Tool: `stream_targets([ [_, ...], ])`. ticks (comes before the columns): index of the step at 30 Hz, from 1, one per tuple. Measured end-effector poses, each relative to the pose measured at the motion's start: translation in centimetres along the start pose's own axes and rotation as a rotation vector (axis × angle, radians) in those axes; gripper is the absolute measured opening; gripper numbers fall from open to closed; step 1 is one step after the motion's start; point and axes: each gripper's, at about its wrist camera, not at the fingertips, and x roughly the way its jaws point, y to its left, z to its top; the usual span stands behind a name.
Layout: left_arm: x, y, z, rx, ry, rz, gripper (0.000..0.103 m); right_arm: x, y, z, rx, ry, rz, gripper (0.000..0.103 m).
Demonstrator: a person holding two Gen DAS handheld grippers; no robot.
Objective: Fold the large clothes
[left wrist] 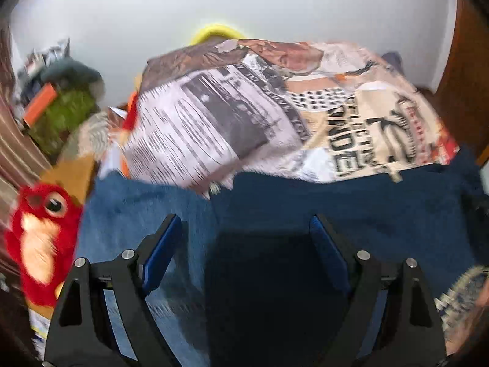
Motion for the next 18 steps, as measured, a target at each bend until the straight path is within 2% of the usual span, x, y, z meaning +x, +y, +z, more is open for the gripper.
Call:
stream_targets([
  [3,-1.2,-1.0,-1.8,0.045,0.014,-0.056,0.086,-0.8,1.1,-1.6,-0.067,0.023,0.055,0.059],
  [6,-2.4,-2.6,-3.9,0.123,0.026,-0.060,0.086,-1.5,1.9,-3.8,-0.136,0.064,0.103,0.059],
  [7,-2.7,-3.1,-4.4,0.138,0.023,-0.058,0.086,-1.5,2.0,-4.4,-0.154,0.068,0.099,0.059],
  [9,-3.8,-3.2,-6.0,0.157,0.013,-0.068,0.087,-2.4,1.5,-5.6,-0.176,0.039,0.083,0.066],
  [11,-4.3,-2.8,-7.3,0.158,0.020,-0.068,0.087,-3.2,0.2,-6.5,-0.163,0.025,0.084,0.073],
  [16,-5.4,-0.6,-10.7,0.133,0.039,-0.042,0.088,-4.2,-3.2,-8.0,-0.062,0.088,0.127,0.074],
  [18,-5.9,0.9,-11.7,0.082,0.043,-0.045,0.089,-4.8,-3.9,-8.7,-0.060,0.096,0.069,0.074],
])
